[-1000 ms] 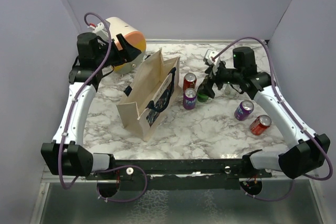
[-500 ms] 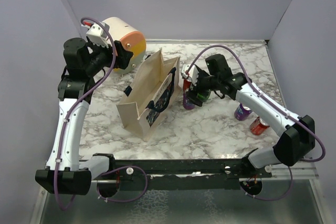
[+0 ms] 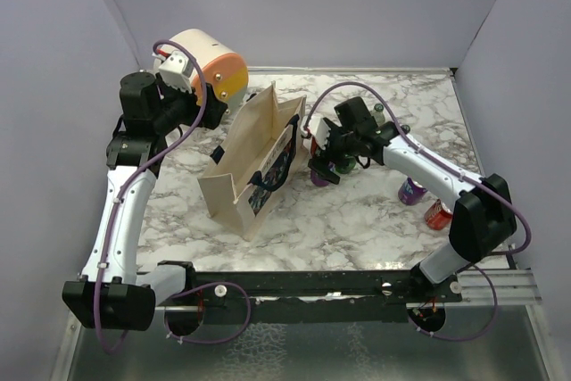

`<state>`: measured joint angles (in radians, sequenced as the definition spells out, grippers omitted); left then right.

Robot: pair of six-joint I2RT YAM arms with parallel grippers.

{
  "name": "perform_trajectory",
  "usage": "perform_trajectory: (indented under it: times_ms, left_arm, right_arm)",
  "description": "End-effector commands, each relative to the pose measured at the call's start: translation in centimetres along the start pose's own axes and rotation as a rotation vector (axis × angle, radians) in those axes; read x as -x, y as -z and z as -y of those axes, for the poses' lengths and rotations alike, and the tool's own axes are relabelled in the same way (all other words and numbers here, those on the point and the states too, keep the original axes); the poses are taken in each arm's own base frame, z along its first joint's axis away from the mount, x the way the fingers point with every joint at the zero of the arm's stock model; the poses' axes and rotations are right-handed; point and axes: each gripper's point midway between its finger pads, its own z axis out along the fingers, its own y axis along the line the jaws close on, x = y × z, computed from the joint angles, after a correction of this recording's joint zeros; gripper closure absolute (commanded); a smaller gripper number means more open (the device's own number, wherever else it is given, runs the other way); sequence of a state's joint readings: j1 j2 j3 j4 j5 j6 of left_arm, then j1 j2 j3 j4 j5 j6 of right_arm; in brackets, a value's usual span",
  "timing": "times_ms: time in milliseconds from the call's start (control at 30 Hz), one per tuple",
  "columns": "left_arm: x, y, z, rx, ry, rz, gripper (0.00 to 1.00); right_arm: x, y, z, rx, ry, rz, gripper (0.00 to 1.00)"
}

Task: Place the beverage into the canvas bag
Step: Pick up the drink from the center of the board.

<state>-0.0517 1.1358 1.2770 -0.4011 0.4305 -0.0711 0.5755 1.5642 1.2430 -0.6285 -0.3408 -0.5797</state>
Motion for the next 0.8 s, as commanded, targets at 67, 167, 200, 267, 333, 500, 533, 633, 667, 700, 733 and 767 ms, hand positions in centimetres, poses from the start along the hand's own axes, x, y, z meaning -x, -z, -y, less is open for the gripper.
perform_trajectory:
  times_ms: [67, 167, 200, 267, 333, 500, 533, 633, 667, 700, 733, 767]
  left_arm:
    - [0.4, 0.4, 0.4, -0.022, -0.023, 0.022, 0.18]
    - [0.4, 0.5, 0.4, -0.021, -0.025, 0.024, 0.18]
    - [0.4, 0.5, 0.4, -0.020, -0.026, 0.025, 0.18]
    - [0.5, 0.6, 0.4, -0.020, -0.027, 0.027, 0.18]
    - [0.5, 0.7, 0.4, -0.019, -0.028, 0.030, 0.18]
    - [0.4, 0.9, 0.4, -0.014, -0.034, 0.034, 0.18]
    - [0.4, 0.9, 0.4, -0.013, -0.035, 0.036, 0.18]
    - [0.3, 1.0, 0.4, -0.014, -0.037, 0.037, 0.18]
    - [0.3, 1.0, 0.4, -0.014, -0.036, 0.037, 0.18]
    - [0.3, 1.1, 0.4, -0.013, -0.037, 0.037, 0.18]
    - [0.3, 1.1, 0.4, -0.013, -0.037, 0.037, 0.18]
    - [0.3, 1.1, 0.4, -0.012, -0.037, 0.037, 0.18]
  right_arm:
    - [0.2, -1.1, 1.0, -0.027, -0.015, -0.026, 0.02]
    - [-0.2, -1.8, 0.8, -0.017, -0.024, -0.037, 0.03]
    - [-0.2, -2.0, 0.8, -0.014, -0.026, -0.038, 0.03]
    - [-0.4, -2.4, 0.7, -0.005, -0.036, -0.043, 0.04]
    - [-0.4, -2.7, 0.4, 0.006, -0.044, -0.042, 0.05]
    - [-0.6, -3.4, -0.6, 0.040, -0.046, -0.047, 0.10]
    - [-0.5, -3.5, -0.8, 0.046, -0.045, -0.047, 0.11]
    - [-0.7, -3.9, -1.2, 0.059, -0.043, -0.056, 0.15]
    - [-0.7, -4.0, -1.4, 0.064, -0.041, -0.059, 0.16]
    - [-0.7, -4.1, -1.6, 0.071, -0.041, -0.061, 0.18]
    - [-0.6, -4.1, -1.8, 0.079, -0.039, -0.058, 0.19]
    - [-0.6, -4.0, -2.1, 0.089, -0.037, -0.057, 0.20]
